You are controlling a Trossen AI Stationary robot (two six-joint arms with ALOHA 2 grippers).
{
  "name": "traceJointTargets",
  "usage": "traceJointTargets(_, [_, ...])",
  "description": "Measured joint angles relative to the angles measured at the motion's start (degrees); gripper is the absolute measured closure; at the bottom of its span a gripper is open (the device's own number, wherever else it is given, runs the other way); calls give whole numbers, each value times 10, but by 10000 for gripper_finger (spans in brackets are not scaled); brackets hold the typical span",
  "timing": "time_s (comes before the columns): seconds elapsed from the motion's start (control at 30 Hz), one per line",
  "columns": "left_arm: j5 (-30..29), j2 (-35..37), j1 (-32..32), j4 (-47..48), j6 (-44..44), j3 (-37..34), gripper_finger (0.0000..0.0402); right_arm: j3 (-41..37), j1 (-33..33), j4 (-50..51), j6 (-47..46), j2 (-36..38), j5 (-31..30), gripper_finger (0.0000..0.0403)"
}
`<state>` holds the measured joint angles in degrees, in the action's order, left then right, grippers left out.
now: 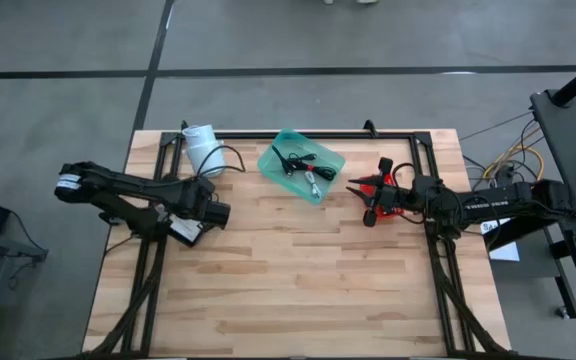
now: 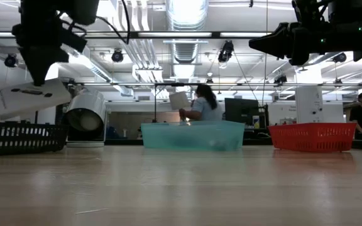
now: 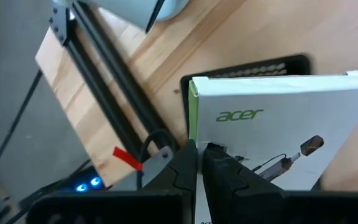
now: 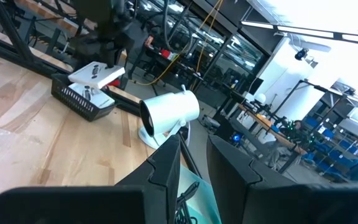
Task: Pick and place items into bin
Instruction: Put the white card reader box into the black bin, then return to Home Position
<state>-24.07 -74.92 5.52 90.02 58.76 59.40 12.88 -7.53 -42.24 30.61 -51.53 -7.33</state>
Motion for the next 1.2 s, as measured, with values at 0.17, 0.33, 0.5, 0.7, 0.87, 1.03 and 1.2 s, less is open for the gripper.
traceJointTargets(0.17, [1, 0, -23, 0, 17, -34, 401, 0, 0, 0, 0, 0, 0, 335])
traceJointTargets(0.33, [11, 0, -33, 0, 19, -61, 401, 0, 0, 0, 0, 0, 0, 335])
traceJointTargets(0.5, [17, 0, -33, 0, 22, -66, 401, 0, 0, 0, 0, 0, 0, 335])
traceJointTargets(0.7, [49, 0, -37, 0, 23, -66, 351, 0, 0, 0, 0, 0, 0, 335])
traceJointTargets(0.87, [58, 0, -37, 0, -3, -66, 265, 0, 0, 0, 0, 0, 0, 335])
traceJointTargets(1.03, [35, 0, -37, -1, -51, -33, 219, 0, 0, 0, 0, 0, 0, 335])
traceJointTargets(1.2, [-79, 17, -25, -150, -133, -1, 215, 0, 0, 0, 0, 0, 0, 335])
